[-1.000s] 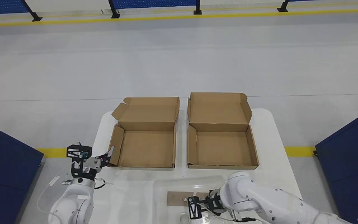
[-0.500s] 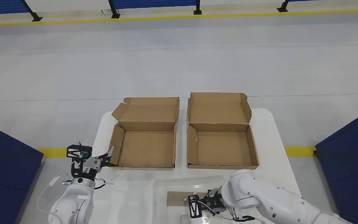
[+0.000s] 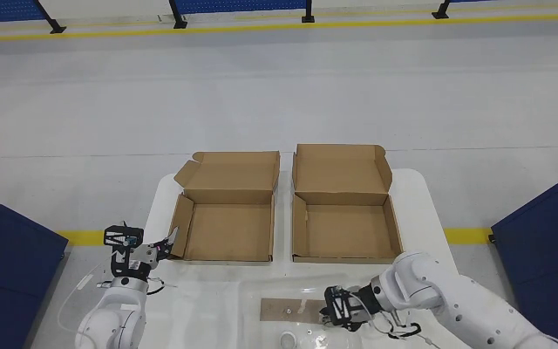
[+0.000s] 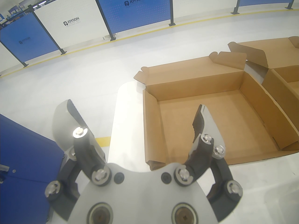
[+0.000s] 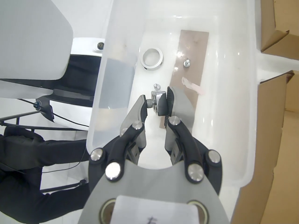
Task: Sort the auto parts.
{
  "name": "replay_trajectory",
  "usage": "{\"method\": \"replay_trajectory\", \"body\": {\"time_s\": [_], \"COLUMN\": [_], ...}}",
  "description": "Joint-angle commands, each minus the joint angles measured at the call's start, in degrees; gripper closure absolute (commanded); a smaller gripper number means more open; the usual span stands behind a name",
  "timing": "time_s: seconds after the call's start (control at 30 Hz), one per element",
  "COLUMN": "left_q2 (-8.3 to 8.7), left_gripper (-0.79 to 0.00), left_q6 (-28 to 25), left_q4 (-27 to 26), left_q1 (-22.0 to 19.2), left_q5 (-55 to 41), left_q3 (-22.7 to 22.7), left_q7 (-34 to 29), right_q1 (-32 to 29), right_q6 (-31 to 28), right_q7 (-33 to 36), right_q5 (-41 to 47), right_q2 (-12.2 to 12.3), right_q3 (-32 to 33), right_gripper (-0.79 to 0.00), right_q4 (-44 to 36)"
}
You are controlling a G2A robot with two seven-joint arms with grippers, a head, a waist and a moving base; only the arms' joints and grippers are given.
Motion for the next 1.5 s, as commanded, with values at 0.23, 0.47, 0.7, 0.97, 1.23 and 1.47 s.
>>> {"method": "replay_trajectory", "body": {"time_s": [0.23,0.47,0.7,0.97,1.23,1.47], "left_q2": [0.00,0.00,0.00,0.00,0.00,0.00], "left_gripper": [-0.785,-0.785,-0.785,-0.785,-0.785,-0.785], "left_q6": [0.0,0.0,0.0,0.0,0.0,0.0], "left_q4": [0.0,0.0,0.0,0.0,0.0,0.0], "left_q1": [0.0,0.0,0.0,0.0,0.0,0.0], "left_q5": [0.0,0.0,0.0,0.0,0.0,0.0], "left_q3": [0.0,0.0,0.0,0.0,0.0,0.0], "left_q7": [0.0,0.0,0.0,0.0,0.0,0.0], "right_q1": [-2.3,-2.3,-2.5,-1.1,3.7,5.8], "right_q6": [0.1,0.1,0.1,0.1,0.1,0.1], "right_q7": [-7.6,-7.6,-11.8,-23.3,-43.5,-49.8], "right_q5": [-2.5,-2.5,0.3,4.0,-2.1,-5.8], "right_q2": [2.4,2.4,2.5,6.2,11.2,12.4], "right_q3": [1.2,1.2,0.8,-2.3,-10.0,-13.0], "right_gripper": [0.000,0.000,0.000,0.000,0.000,0.000], "right_q4": [-1.0,-1.0,-0.8,-1.3,0.4,1.6]}}
